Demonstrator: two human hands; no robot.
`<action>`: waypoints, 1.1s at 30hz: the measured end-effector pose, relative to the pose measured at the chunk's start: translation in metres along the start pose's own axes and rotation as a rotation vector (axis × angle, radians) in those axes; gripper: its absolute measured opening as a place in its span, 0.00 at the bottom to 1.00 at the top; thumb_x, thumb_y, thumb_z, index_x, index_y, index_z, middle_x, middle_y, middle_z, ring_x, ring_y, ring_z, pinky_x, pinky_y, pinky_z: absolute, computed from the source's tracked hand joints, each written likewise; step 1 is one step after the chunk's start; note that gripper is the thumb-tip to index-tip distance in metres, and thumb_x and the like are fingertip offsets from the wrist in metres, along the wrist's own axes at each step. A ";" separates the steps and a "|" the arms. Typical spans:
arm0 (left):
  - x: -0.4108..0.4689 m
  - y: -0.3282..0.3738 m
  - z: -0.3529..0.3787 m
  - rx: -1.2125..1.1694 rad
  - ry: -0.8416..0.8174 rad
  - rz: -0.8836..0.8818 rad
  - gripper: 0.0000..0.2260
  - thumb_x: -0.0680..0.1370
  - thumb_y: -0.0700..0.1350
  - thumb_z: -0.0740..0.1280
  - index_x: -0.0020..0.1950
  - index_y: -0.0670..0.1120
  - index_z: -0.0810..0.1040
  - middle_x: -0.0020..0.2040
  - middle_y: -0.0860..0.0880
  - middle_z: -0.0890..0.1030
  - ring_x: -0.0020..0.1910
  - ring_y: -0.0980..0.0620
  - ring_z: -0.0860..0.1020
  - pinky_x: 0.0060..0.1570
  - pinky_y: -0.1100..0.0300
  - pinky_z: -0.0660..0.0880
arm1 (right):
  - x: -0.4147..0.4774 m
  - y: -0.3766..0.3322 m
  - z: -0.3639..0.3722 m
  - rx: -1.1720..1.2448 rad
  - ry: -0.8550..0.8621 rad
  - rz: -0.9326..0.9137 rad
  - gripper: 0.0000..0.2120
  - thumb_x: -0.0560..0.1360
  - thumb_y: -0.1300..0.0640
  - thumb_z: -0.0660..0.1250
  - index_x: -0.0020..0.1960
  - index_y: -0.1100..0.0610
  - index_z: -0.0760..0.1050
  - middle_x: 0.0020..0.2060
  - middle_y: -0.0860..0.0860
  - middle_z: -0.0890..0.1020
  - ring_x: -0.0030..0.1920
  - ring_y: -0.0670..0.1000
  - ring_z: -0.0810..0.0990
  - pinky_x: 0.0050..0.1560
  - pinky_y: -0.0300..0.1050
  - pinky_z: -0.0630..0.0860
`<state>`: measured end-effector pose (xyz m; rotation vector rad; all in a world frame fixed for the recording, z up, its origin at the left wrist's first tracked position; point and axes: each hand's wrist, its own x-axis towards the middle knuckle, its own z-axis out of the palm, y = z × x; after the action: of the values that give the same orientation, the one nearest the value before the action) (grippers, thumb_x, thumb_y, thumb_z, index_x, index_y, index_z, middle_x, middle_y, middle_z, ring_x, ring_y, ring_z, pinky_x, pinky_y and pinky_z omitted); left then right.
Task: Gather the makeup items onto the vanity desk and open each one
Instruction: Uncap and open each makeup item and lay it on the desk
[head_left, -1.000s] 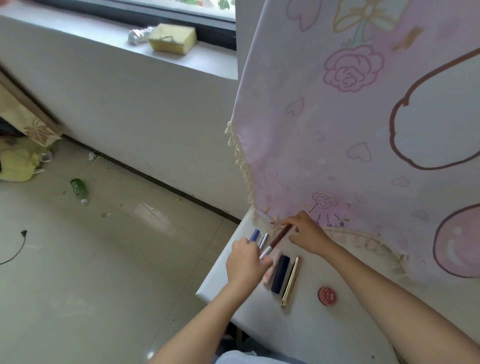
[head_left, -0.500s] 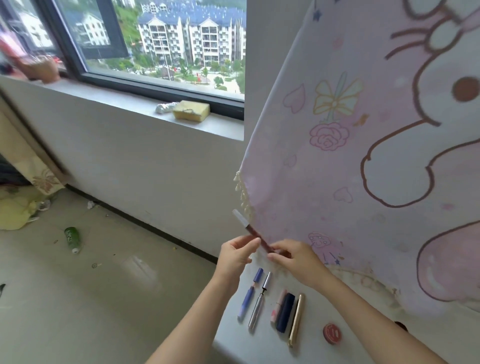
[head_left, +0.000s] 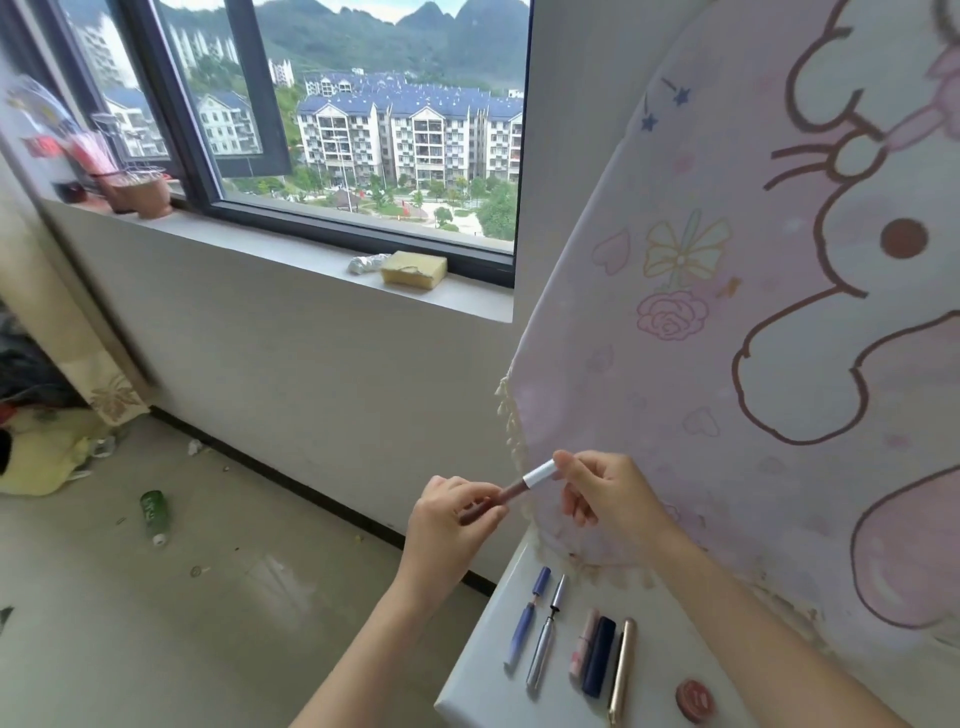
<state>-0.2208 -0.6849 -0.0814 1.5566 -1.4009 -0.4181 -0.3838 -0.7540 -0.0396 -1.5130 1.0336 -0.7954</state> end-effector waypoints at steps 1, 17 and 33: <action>-0.001 -0.001 -0.002 0.002 0.003 0.019 0.05 0.70 0.39 0.73 0.44 0.46 0.84 0.35 0.55 0.79 0.41 0.57 0.71 0.41 0.71 0.68 | 0.001 0.000 0.002 0.014 0.012 0.022 0.14 0.75 0.54 0.63 0.33 0.59 0.74 0.17 0.49 0.74 0.17 0.43 0.68 0.20 0.32 0.65; -0.017 -0.009 -0.015 -0.023 -0.053 0.061 0.07 0.69 0.38 0.73 0.47 0.43 0.84 0.31 0.59 0.73 0.36 0.61 0.74 0.36 0.73 0.67 | -0.012 0.002 0.007 -0.089 -0.147 0.071 0.05 0.75 0.54 0.65 0.42 0.53 0.77 0.24 0.46 0.79 0.25 0.43 0.75 0.28 0.34 0.70; -0.026 -0.011 -0.013 0.050 -0.119 0.110 0.07 0.71 0.41 0.72 0.48 0.44 0.84 0.33 0.60 0.72 0.36 0.53 0.72 0.37 0.60 0.70 | -0.022 0.002 0.000 -0.173 -0.166 0.139 0.10 0.74 0.65 0.66 0.35 0.55 0.75 0.25 0.50 0.77 0.27 0.48 0.70 0.30 0.41 0.64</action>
<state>-0.2115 -0.6569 -0.0927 1.5073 -1.5913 -0.4176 -0.3924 -0.7342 -0.0403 -1.6041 1.0906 -0.4844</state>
